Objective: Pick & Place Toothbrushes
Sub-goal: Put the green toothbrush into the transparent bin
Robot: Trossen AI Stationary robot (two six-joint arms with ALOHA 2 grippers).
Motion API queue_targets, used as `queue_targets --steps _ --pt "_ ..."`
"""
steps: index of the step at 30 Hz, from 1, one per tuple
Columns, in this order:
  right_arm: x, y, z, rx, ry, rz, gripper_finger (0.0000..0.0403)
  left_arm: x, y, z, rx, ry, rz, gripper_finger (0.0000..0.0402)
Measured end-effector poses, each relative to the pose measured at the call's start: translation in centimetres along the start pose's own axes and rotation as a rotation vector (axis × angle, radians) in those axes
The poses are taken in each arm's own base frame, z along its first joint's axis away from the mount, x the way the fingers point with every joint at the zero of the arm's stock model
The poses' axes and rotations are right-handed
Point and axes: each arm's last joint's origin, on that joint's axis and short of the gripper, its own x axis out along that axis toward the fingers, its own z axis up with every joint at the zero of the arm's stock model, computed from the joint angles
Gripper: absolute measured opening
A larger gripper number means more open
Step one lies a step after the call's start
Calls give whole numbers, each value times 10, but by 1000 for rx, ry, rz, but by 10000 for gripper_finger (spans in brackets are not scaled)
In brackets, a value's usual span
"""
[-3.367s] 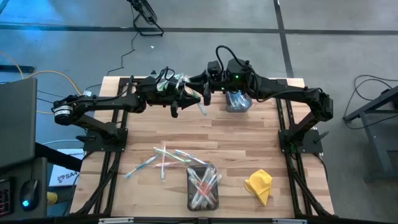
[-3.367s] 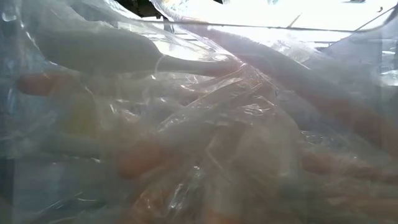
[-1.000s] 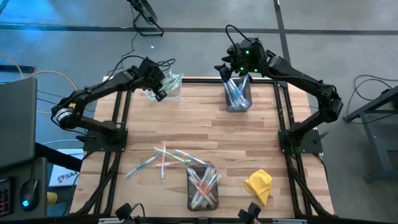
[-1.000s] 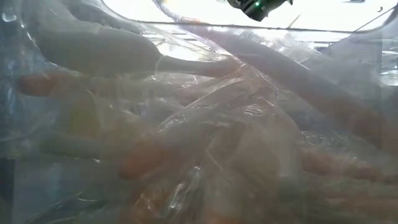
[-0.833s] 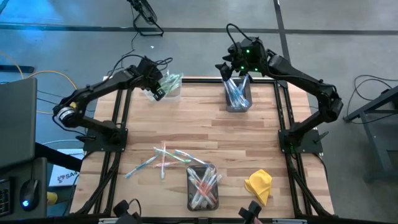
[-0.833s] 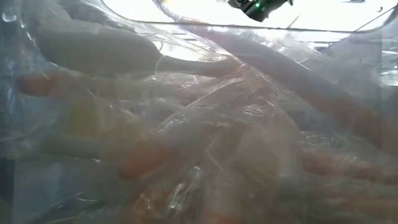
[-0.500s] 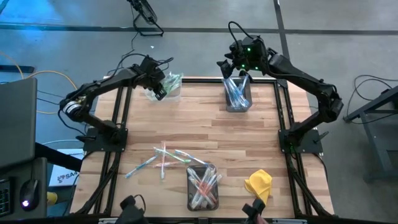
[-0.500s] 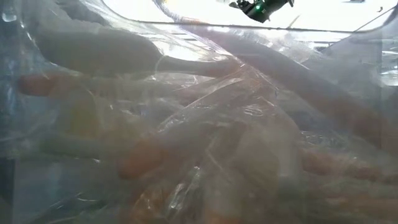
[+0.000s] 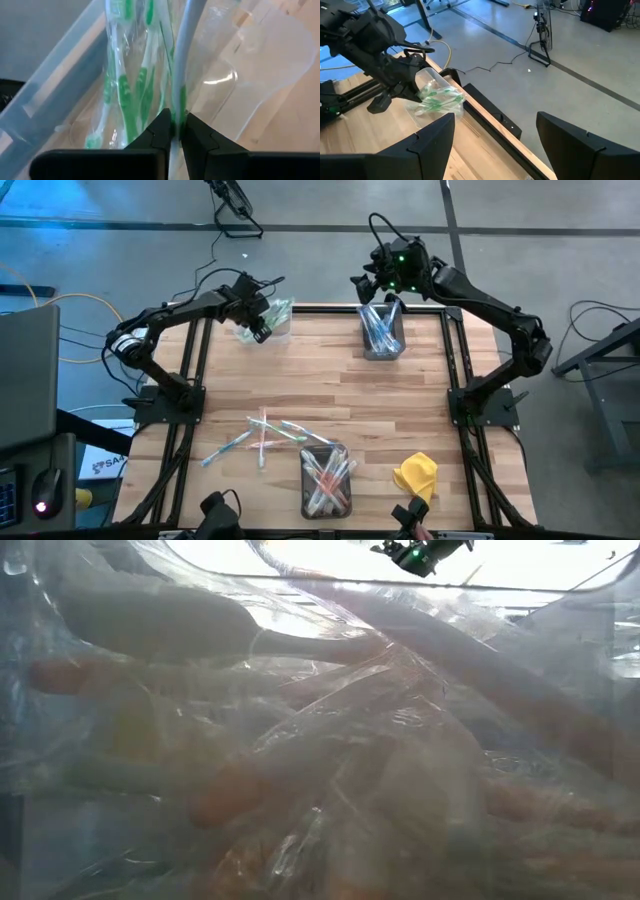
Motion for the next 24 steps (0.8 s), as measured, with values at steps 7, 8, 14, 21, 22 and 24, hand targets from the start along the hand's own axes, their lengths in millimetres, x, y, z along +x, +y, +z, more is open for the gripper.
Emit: queue_targets --steps 7,8,14,21,22,24 --pt "0 0 0 -2 1 3 274 0 0 2 4 -16 5 111" --pt "0 0 0 -2 1 3 274 0 0 2 4 -16 6 126" --pt "0 0 0 -3 1 3 274 0 0 1 3 -15 6 191" --pt "0 0 0 -3 1 3 274 -14 2 14 -42 1 5 202" --pt "0 0 0 -3 1 3 274 -17 3 17 -56 2 5 202" --pt "0 0 0 -3 1 3 274 -25 3 24 -78 7 4 202"
